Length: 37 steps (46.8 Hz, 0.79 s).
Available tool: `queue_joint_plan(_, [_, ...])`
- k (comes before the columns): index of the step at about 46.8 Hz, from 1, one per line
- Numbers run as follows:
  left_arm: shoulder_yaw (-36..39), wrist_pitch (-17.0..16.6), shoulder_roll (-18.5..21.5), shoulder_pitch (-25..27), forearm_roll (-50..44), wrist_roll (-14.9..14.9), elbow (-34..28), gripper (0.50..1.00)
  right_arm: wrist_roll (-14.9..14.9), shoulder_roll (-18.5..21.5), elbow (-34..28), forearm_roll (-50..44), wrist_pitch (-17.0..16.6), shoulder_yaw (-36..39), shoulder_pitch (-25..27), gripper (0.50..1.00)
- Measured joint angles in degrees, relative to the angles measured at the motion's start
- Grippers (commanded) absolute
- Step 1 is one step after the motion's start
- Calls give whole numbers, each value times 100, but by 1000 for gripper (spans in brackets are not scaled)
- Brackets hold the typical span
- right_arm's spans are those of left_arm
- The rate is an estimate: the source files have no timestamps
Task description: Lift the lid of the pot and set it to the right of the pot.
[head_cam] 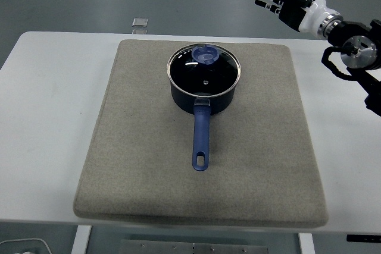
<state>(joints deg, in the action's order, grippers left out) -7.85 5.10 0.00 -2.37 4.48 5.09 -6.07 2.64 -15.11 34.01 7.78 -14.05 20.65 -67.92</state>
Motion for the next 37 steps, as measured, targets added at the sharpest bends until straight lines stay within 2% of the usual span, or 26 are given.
queue_joint_plan(27, [-8, 0, 0, 8, -1, 0, 27, 1000, -4, -9, 5, -116, -16, -23, 12, 915])
queue_joint_plan(37, [-7, 0, 0, 6, 0, 0, 27, 1000, -7, -74, 9, -540, -45, -20, 12, 915])
